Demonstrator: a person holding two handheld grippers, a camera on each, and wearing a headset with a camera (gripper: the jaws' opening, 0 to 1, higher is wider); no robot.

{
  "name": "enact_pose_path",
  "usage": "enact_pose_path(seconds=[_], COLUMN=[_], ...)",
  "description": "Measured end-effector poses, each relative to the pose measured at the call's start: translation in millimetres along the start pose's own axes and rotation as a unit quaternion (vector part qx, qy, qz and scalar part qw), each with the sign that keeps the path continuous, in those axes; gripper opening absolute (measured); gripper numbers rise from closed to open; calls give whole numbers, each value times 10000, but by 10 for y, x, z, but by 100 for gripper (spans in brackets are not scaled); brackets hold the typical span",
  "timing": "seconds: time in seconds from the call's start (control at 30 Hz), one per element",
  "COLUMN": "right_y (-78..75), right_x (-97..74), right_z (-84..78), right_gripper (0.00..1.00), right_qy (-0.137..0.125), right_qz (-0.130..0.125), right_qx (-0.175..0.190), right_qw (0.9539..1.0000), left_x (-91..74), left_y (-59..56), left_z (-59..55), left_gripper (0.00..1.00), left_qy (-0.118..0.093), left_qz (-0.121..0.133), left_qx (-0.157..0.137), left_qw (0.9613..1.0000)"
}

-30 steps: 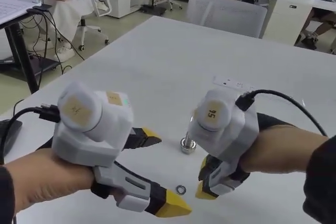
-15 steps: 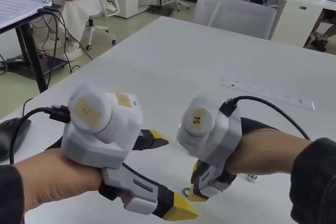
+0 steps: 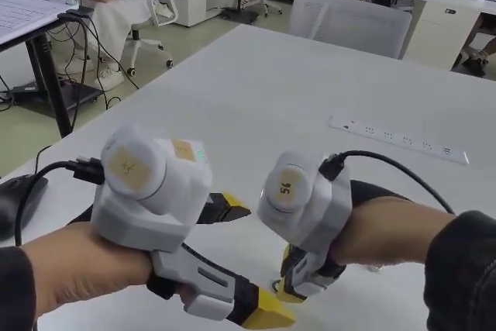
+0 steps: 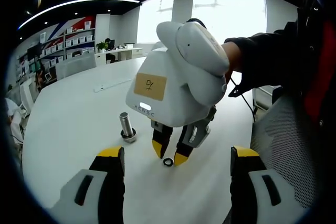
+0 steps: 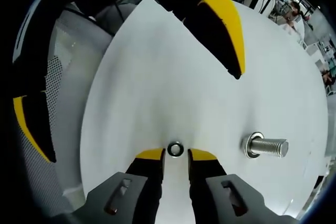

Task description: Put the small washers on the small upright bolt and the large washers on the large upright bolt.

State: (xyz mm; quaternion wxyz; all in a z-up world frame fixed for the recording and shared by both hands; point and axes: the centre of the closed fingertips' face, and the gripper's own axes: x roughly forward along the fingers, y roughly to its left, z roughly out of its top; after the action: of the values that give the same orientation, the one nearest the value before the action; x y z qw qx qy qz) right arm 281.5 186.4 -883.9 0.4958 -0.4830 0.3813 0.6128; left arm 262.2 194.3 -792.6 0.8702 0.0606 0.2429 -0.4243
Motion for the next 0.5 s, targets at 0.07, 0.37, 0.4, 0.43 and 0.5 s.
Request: enact_pose_path(seconds=[0.07,0.37,0.4,0.43,0.5], right_y=[2,26,23,18,9], right_x=[-4,0,2,3,7], right_z=[-3,0,2,5,18], right_gripper=[19,16,15,15,15], right_qy=[0,34,31,27,2], right_qz=[-11,-31,-34,-35,-49], right_qx=[-16,-106,-106,-105,-93], right_qw=[10000,9999,9999,9999,9999], left_x=[0,0,0,0,-1], left_y=[-1,0,2,4,11], left_z=[3,5,4,3,5], left_gripper=[83,83,83,83,83], left_qy=[-4,-11,-10,-9,-13], left_qz=[-1,-3,-2,0,6], left_qx=[4,2,2,2,-4], left_qw=[10000,10000,10000,10000,10000])
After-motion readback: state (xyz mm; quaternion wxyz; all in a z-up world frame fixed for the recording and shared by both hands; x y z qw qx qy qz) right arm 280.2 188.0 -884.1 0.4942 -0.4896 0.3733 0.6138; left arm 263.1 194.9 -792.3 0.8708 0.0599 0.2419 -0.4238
